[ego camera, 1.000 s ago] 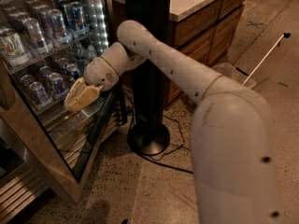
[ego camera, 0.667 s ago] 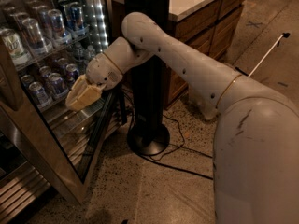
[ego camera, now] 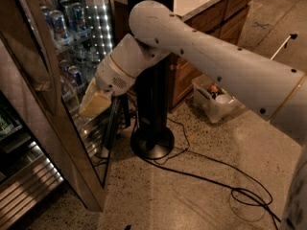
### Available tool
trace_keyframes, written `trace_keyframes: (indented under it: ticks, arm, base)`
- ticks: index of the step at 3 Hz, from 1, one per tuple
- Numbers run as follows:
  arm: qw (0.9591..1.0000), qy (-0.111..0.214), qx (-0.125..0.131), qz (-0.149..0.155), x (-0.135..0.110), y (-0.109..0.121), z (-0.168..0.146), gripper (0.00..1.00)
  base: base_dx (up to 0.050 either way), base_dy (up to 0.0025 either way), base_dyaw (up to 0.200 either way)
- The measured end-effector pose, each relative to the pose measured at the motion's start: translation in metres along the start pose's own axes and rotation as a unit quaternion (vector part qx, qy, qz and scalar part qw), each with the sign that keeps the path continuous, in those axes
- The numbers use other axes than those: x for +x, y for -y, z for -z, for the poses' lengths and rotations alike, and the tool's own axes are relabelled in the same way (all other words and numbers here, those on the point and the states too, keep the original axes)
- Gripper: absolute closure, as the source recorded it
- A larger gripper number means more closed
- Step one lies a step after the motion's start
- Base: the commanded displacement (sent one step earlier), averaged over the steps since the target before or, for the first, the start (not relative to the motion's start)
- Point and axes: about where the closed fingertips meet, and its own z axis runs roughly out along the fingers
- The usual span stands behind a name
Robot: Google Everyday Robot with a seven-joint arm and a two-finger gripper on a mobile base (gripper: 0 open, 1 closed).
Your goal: Close right fridge door
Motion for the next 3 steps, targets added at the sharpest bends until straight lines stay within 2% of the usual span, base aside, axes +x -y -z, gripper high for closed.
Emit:
trace_keyframes:
  ticks: [1,2,3]
  arm:
    - [1.0000,0.000,0.000,0.000,0.0021,-0.0010,0.0023,1.00]
    - [1.0000,0.000,0.000,0.000,0.0021,-0.0010,0.0023,1.00]
    - [0.9992,-0.004,0.040,-0.007,-0.0003,0.0077,-0.0041,1.00]
  base:
    - [0.000,-0.00005,0.193]
    - [0.000,0.00000,0.000]
    - [0.000,0.00000,0.000]
